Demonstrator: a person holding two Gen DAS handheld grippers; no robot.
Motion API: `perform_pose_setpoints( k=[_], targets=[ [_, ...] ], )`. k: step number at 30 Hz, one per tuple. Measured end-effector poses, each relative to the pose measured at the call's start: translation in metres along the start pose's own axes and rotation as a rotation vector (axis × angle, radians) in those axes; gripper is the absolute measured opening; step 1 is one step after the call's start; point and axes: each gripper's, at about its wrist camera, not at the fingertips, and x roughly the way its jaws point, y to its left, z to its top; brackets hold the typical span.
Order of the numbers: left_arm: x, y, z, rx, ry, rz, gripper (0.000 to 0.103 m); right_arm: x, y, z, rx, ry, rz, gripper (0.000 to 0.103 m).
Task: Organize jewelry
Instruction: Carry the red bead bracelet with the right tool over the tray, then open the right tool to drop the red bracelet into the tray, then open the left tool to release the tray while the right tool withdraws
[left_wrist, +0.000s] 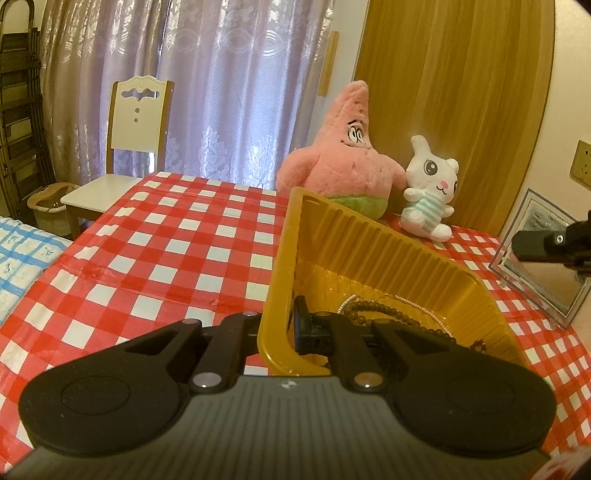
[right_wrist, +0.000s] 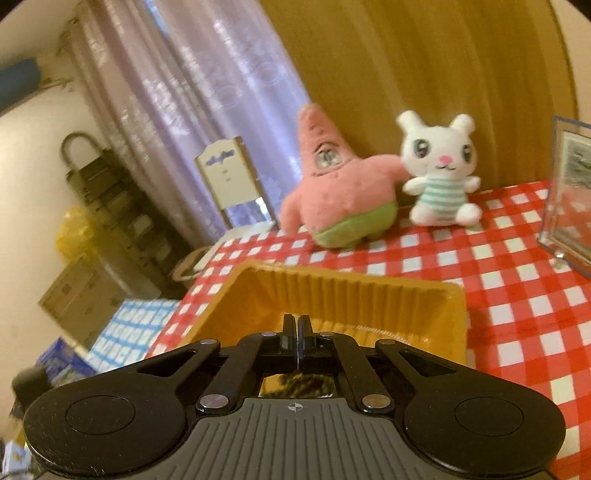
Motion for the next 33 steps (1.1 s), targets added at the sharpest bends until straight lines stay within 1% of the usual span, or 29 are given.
perform_pose_setpoints(
  k=[2,6,10,14,16,21,27,33],
  targets=[
    [0.001,0.000,0.000,0.000,0.000,-0.001,0.006,-0.004,-0.010,0.003,0.014,-0.004,-0.048,0.001],
    [0.003,0.004,-0.002,-0.010,0.007,0.000,0.006,-0.012,-0.033,0.001,0.038,0.029,-0.125,0.002],
    [0.004,0.005,-0.002,-0.005,0.009,-0.003,0.006,-0.021,-0.052,-0.014,0.051,0.070,-0.199,0.003],
    [0.005,0.005,-0.003,0.001,0.014,-0.006,0.006,-0.030,-0.066,-0.030,0.091,0.095,-0.247,0.004],
    [0.006,0.006,-0.004,0.001,0.018,-0.005,0.006,-0.034,-0.071,-0.037,0.110,0.104,-0.270,0.008],
    [0.008,0.009,-0.007,0.003,0.027,-0.006,0.006,-0.044,-0.076,-0.047,0.129,0.108,-0.315,0.032],
    [0.014,0.016,-0.012,-0.015,0.056,-0.008,0.007,-0.047,-0.073,-0.052,0.097,0.116,-0.373,0.044],
    [0.024,0.025,-0.018,-0.036,0.095,-0.012,0.007,-0.051,-0.068,-0.064,0.110,0.134,-0.396,0.048]
  ],
)
